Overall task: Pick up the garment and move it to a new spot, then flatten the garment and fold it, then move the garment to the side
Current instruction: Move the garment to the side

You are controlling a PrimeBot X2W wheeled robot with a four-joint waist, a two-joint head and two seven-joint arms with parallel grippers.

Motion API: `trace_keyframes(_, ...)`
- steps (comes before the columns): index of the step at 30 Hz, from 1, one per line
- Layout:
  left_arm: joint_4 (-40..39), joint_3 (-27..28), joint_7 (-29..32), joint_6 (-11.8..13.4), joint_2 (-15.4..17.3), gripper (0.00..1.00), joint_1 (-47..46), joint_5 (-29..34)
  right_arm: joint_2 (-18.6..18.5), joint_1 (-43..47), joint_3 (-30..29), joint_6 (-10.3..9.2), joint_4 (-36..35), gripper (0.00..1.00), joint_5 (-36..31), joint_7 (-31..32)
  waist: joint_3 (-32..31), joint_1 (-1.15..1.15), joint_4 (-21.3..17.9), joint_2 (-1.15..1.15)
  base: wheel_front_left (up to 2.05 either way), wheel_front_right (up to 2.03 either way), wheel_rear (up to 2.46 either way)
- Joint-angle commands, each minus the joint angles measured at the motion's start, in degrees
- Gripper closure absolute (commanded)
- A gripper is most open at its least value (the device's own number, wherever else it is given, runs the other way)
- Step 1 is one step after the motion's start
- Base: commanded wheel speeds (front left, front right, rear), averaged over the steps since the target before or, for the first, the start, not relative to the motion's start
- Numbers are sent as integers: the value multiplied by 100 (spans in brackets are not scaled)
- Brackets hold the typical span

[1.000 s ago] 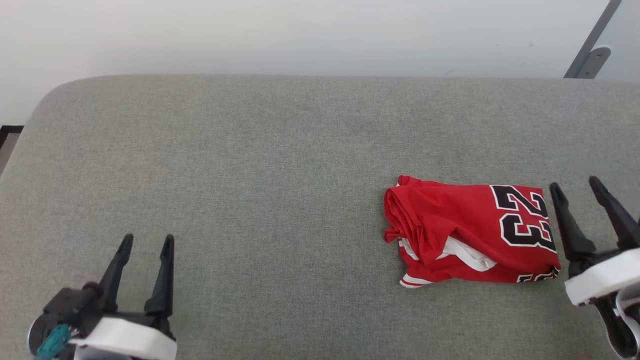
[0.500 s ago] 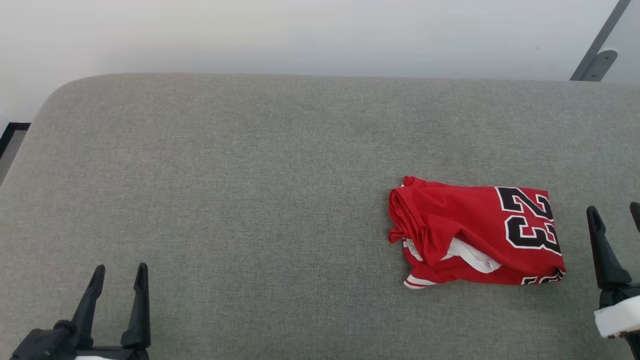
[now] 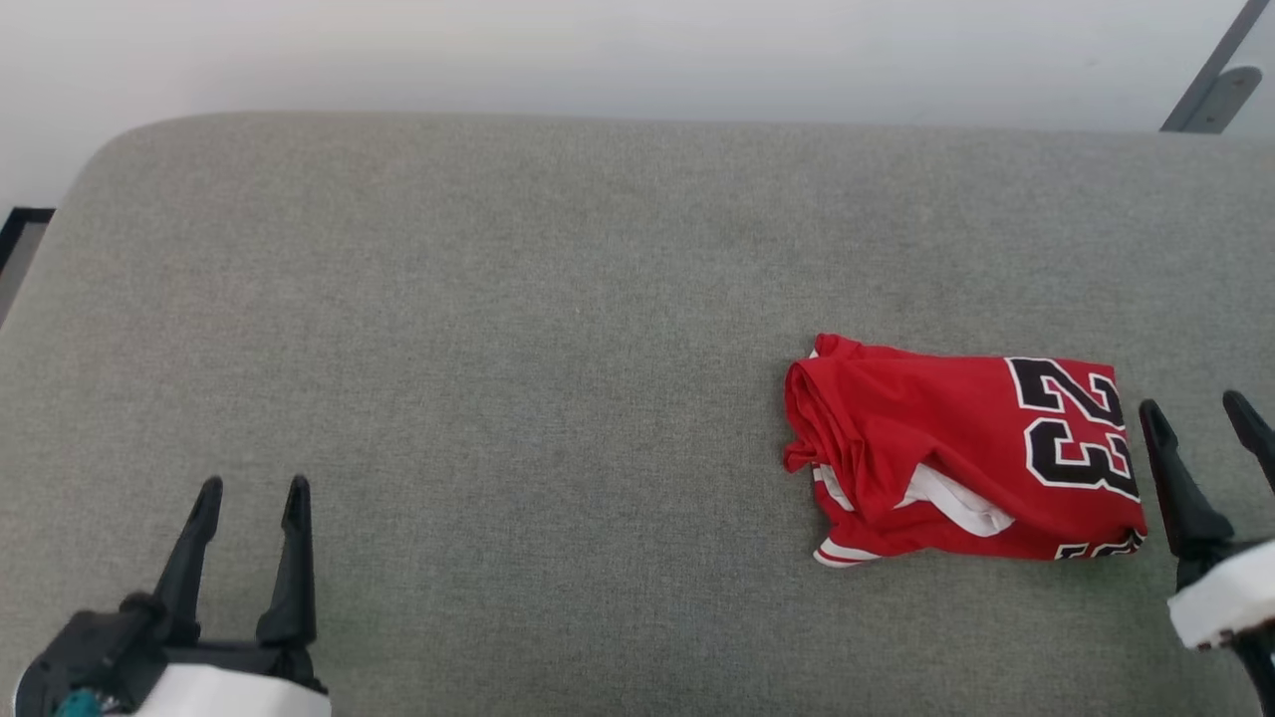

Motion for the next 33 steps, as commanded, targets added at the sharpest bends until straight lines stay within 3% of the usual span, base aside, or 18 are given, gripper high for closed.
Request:
trace_keyframes(1, -27, -17, -25, 16, -16, 0, -152, 19, -47, -164, 23, 0, 59, 0, 25, 215, 92, 0, 6, 0, 0, 0, 0)
trace_keyframes(4, -20, -73, -25, 16, -9, 0, -325, 18, -186, -415, 91, 0, 204, 0, 67, 971, 247, 0, -9, 0, 0, 0, 0)
trace_keyframes(14, -61, -275, -25, 16, 77, 0, -949, -90, -969, -1341, 419, -1, 120, 0, 670, 4476, 968, 0, -26, 0, 0, 0, 0)
trace_keyframes(21, 33, -515, -25, 15, 47, 0, -1460, -176, -747, -1871, 350, 0, 292, 0, 725, 5753, 1446, 0, 160, 0, 0, 0, 0)
trace_keyframes(26, 126, -644, -25, 15, 39, 0, -1671, -224, -451, -1795, 434, 1, 439, 0, 628, 6124, 1622, 0, 276, 0, 0, 0, 0)
trace_keyframes(27, 144, -657, -25, 16, 45, 0, -1696, -230, -405, -1764, 479, 1, 439, 4, 614, 6154, 1646, 0, 285, 0, 0, 0, 0)
trace_keyframes(28, 154, -664, -26, 16, 57, 0, -1712, -225, -367, -1739, 508, 1, 430, 54, 611, 6158, 1669, 0, 287, 0, 0, 0, 0)
trace_keyframes(29, 154, -664, -26, 16, 57, 0, -1712, -225, -367, -1739, 508, 1, 430, 54, 611, 6158, 1669, 0, 287, 0, 0, 0, 0)
trace_keyframes(31, 172, -672, -25, 16, 80, 0, -1731, -234, -298, -1711, 511, 1, 400, 100, 655, 6156, 1713, 0, 273, 0, 0, 0, 0)
trace_keyframes(33, 155, -661, -26, 16, 131, 0, -1776, -197, -298, -1721, 411, 0, 319, 100, 638, 6124, 1789, 0, 177, 0, 0, 0, 0)
